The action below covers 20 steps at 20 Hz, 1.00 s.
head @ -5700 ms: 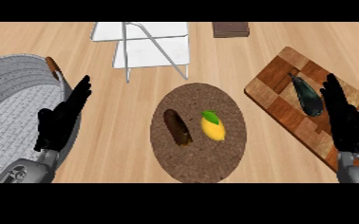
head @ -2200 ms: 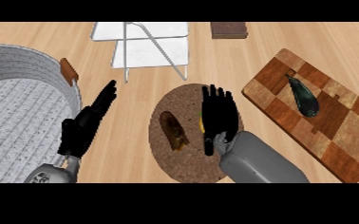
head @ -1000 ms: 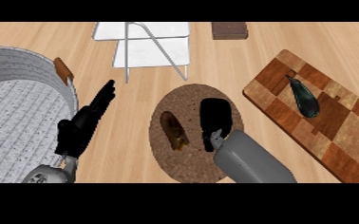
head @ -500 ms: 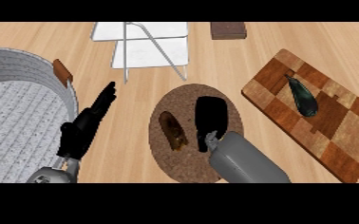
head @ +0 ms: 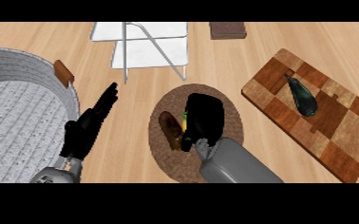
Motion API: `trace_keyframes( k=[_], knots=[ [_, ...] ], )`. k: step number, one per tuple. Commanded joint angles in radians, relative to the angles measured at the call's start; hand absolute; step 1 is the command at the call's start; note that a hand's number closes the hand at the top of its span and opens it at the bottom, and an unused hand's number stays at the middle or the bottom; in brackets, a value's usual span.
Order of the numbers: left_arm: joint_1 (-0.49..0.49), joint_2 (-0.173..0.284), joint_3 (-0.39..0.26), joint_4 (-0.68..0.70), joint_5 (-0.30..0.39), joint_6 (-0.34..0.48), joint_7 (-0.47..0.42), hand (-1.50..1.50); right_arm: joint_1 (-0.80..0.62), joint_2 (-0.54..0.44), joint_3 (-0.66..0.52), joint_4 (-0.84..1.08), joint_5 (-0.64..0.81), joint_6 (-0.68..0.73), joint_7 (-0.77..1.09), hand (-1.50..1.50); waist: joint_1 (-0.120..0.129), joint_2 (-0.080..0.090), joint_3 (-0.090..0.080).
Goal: Pick the lemon from the placemat and place it in the tiered shelf
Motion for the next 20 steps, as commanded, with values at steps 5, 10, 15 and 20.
trace_keyframes(
  k=[5,10,15,20],
  knots=[
    [0.081,0.025,0.048,0.119,0.0,-0.001,-0.032,0.0,-0.114,0.015,-0.013,-0.236,0.173,0.098,0.263,1.5,-0.017,0.002,-0.023],
    [0.077,0.013,0.029,0.104,-0.018,0.0,-0.022,0.0,-0.235,0.015,-0.127,-0.365,0.23,0.033,0.255,1.5,-0.002,0.007,-0.022],
    [0.073,0.022,0.027,0.047,-0.015,-0.007,0.03,0.0,-0.374,0.015,-0.251,-0.298,0.233,0.076,0.236,1.5,0.025,0.013,-0.021],
    [0.053,0.013,0.028,0.057,-0.02,-0.015,0.03,0.0,-0.496,0.015,-0.372,-0.174,0.221,0.122,0.175,1.5,0.027,0.016,-0.021]
  ],
)
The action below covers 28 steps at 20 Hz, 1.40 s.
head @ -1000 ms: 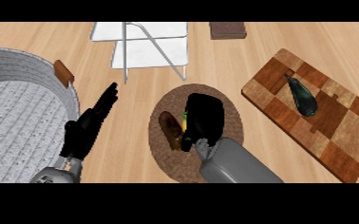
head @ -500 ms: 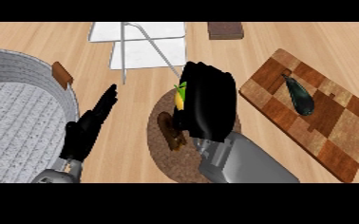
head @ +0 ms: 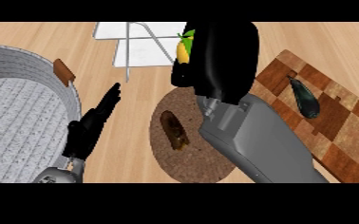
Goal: Pick the lemon from the placemat and place it in the tiered shelf
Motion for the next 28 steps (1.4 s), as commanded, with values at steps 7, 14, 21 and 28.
trace_keyframes(
  k=[7,14,21,28],
  knots=[
    [0.041,0.004,0.019,0.104,-0.022,0.0,-0.022,0.0,-0.27,0.01,-0.262,0.375,0.048,-0.07,0.005,1.5,0.029,0.022,-0.014],
    [-0.007,-0.006,0.021,0.113,-0.036,-0.003,0.009,0.0,-0.388,-0.026,-0.358,0.694,0.012,-0.128,-0.182,1.5,0.041,0.03,-0.014],
    [-0.001,0.011,0.034,0.111,-0.01,-0.053,-0.011,0.0,-0.427,-0.032,-0.431,0.938,-0.016,-0.253,-0.298,1.5,0.069,0.046,-0.014],
    [-0.039,-0.022,0.008,0.105,-0.055,-0.018,0.011,0.0,-0.471,0.002,-0.576,1.039,-0.16,-0.354,-0.415,1.5,0.081,0.054,-0.012]
  ],
)
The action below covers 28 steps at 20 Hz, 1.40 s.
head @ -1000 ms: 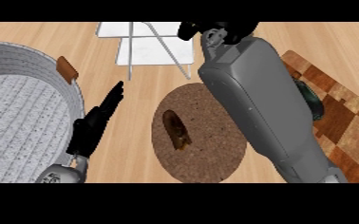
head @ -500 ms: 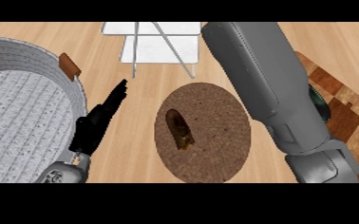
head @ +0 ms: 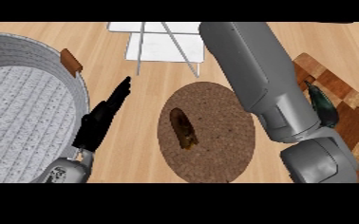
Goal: Pick the lemon from the placemat and place it in the tiered shelf
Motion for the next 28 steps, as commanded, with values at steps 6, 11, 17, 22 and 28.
trace_keyframes(
  k=[6,11,17,22,28],
  knots=[
    [0.017,0.016,0.017,0.08,0.008,-0.018,0.02,0.0,0.031,0.021,-0.287,-0.021,-0.393,-0.275,-0.161,-1.5,0.048,0.023,-0.008],
    [0.028,0.005,0.017,0.088,-0.013,0.003,-0.002,0.0,0.021,0.021,-0.342,-0.019,-0.516,-0.386,-0.349,-1.5,0.031,0.008,-0.009],
    [0.067,0.029,0.039,0.078,-0.001,-0.006,-0.006,0.0,0.023,0.005,-0.365,-0.027,-0.479,-0.672,-0.457,-1.5,0.001,-0.004,-0.011],
    [0.109,0.006,0.041,0.079,-0.009,0.024,-0.012,0.0,0.103,-0.006,-0.368,-0.071,-0.464,-0.806,-0.514,-1.5,-0.059,-0.024,-0.01],
    [0.156,0.065,0.118,0.105,0.025,-0.008,-0.047,0.0,0.201,-0.04,-0.35,-0.168,-0.416,-0.761,-0.347,-1.5,-0.126,-0.051,-0.011]
  ],
)
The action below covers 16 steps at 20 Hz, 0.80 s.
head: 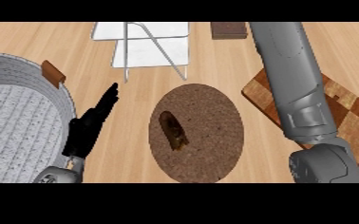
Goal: Pick the lemon from the placemat and place it in the tiered shelf
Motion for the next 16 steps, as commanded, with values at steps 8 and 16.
trace_keyframes(
  k=[8,16],
  knots=[
    [0.185,0.023,0.022,0.038,-0.012,0.011,-0.056,0.0,0.318,-0.068,0.102,-0.42,-0.025,0.275,0.08,-1.5,-0.053,-0.014,-0.014],
    [0.081,0.036,0.069,0.046,0.008,-0.005,0.014,0.0,0.627,-0.082,0.184,-0.833,-0.069,0.479,0.178,-1.5,-0.043,-0.001,-0.014]
  ],
)
